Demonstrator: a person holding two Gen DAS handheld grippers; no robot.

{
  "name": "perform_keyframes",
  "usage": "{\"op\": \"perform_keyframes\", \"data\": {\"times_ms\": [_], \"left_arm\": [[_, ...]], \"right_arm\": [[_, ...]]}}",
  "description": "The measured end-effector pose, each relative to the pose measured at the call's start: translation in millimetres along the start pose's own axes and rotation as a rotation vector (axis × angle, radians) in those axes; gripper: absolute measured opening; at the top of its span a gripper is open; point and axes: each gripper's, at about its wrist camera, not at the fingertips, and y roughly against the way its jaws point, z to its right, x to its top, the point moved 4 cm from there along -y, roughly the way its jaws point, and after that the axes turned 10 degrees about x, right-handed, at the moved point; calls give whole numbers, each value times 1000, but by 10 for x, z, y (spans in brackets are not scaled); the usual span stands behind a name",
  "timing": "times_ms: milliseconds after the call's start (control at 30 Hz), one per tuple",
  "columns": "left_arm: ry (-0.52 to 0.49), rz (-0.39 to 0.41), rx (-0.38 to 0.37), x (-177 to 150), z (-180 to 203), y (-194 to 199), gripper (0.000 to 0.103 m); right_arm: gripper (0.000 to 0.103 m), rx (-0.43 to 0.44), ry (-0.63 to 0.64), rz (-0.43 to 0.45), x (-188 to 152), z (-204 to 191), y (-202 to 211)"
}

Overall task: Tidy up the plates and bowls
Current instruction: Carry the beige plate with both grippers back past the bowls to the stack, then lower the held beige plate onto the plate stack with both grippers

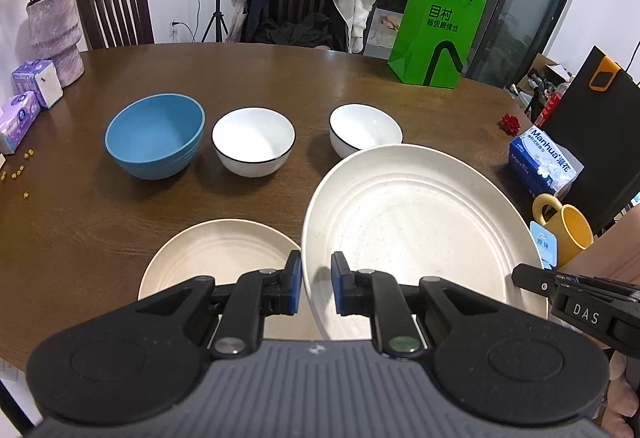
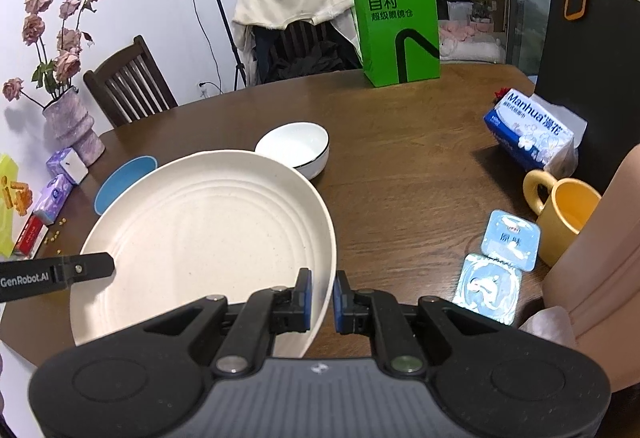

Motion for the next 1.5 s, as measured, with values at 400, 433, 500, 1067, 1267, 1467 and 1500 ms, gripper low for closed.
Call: {"op": "perform_keyframes", "data": {"times_ms": [400,433,500,1067,1267,1467,1500], "left_arm": [[1,-37,1,-137,-139,-127,15],[-1,-39,5,-157,-157,-134,16],[-1,-43,9,-181,-185,-154,16],[16,-87,22,-276,-480,-325,16],[23,-101,24,-278,-614,-385,15],[25,-113,33,-292,-750,-468,16],[25,-114,35,-296,-774,-486,16]], "right_arm": [[11,-7,10,-24,-114,-96,-129],[11,-7,11,-27,-130,-108,-143],[11,-4,11,-34,-159,-121,-171],[11,-12,51,-77,-214,-384,-422],[11,-11,61,-93,-222,-470,-528],[11,-8,76,-112,-245,-573,-659],[11,-5,76,-114,-252,-587,-679]]}}
